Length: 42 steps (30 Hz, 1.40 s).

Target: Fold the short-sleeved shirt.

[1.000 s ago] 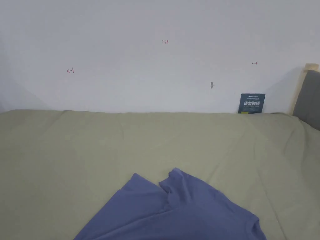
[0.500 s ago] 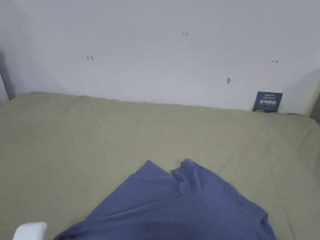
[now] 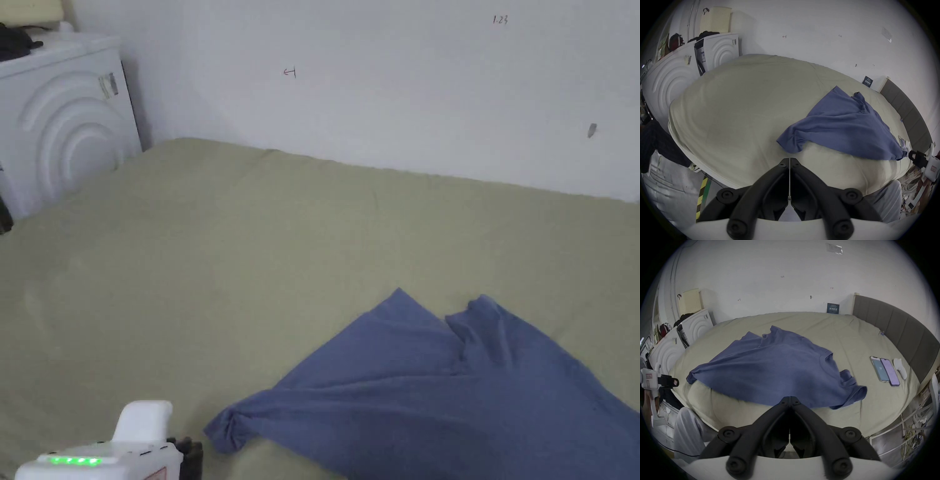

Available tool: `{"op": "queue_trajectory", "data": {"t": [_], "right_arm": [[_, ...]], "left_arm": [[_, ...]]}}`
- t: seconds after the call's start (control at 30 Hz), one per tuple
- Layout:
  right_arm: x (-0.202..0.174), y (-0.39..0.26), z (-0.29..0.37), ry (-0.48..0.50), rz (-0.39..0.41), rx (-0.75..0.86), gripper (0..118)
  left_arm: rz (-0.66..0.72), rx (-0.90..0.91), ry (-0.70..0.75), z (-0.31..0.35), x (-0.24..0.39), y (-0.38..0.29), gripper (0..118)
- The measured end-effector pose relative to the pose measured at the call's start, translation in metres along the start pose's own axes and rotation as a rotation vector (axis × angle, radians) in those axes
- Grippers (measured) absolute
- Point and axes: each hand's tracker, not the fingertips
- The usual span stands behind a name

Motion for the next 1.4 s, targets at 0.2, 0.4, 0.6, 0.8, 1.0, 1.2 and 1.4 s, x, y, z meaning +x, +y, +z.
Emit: {"op": "queue_trajectory", "data": {"t": [0.2, 0.4, 0.6, 0.8, 1.0, 1.2, 1.4], "right_arm": [[0.002, -0.007, -0.018, 0.036, -0.023, -0.054, 0], [-0.007, -0.007, -0.018, 0.036, 0.0, -0.095, 0], [0.001, -0.011, -0.022, 0.037, -0.014, -0.117, 0], [0.014, -0.005, -0.024, 0.018, -0.003, -0.108, 0], [0.043, 0.047, -0.053, -0.026, 0.004, -0.08, 12], [0.073, 0.13, -0.153, 0.028, 0.038, -0.16, 109], [0.074, 0.21, -0.263, -0.006, 0.151, -0.213, 118]], "left_arm": [[-0.054, -0.056, -0.023, -0.047, -0.01, 0.043, 116], [-0.091, -0.1, -0.038, -0.085, 0.02, 0.055, 108], [-0.08, -0.109, -0.086, -0.088, 0.017, 0.044, 3], [-0.063, -0.113, -0.064, -0.084, 0.022, 0.043, 3], [-0.099, -0.125, -0.036, -0.087, 0.029, 0.04, 3], [-0.074, -0.149, -0.041, -0.089, 0.023, 0.046, 3], [-0.084, -0.166, -0.036, -0.088, 0.03, 0.048, 3]]}}
